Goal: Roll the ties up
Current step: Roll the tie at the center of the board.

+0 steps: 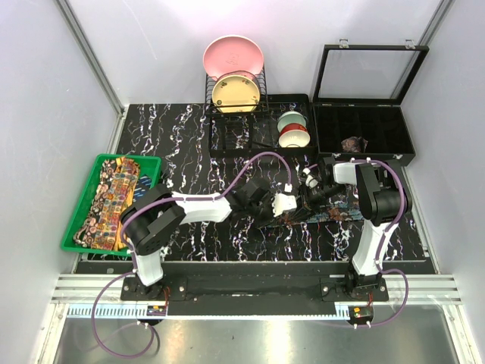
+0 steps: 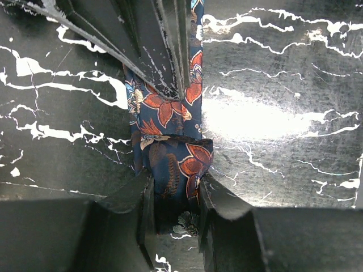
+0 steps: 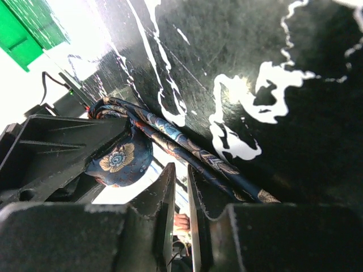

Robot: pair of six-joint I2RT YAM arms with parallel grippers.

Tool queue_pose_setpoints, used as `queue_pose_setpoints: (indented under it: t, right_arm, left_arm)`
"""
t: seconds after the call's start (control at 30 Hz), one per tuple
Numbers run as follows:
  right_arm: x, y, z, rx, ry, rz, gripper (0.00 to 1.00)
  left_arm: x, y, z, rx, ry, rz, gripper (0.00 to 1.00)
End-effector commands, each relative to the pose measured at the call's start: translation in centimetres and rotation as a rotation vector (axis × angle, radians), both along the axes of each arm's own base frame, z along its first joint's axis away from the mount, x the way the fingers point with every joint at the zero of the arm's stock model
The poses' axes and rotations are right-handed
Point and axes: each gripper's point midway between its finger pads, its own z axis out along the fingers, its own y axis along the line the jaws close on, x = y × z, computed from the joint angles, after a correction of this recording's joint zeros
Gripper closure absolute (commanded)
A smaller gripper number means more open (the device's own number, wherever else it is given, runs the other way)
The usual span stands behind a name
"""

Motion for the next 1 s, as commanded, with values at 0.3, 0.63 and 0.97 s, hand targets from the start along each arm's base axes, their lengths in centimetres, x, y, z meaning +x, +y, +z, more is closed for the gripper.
queue_pose_setpoints:
  t: [0.3, 0.63, 0.97]
  right_arm:
    - [-3.2, -0.4, -1.7, -0.069, 0.109, 0.023, 0.80]
    - [0.0, 2.9, 5.3, 0.273, -0.178, 0.042, 0.64]
    - [0.1, 3.8, 5.3, 0.318, -0.207, 0.064, 0.54]
  left_arm:
    - [0.6, 1.5, -1.9, 0.104, 0.033, 0.033, 0.98]
    - [0.0, 2.1, -2.7, 0.136, 0.034, -0.023, 0.98]
    - [-0.3, 2.2, -2.5, 0.114, 0.063, -0.027, 0.96]
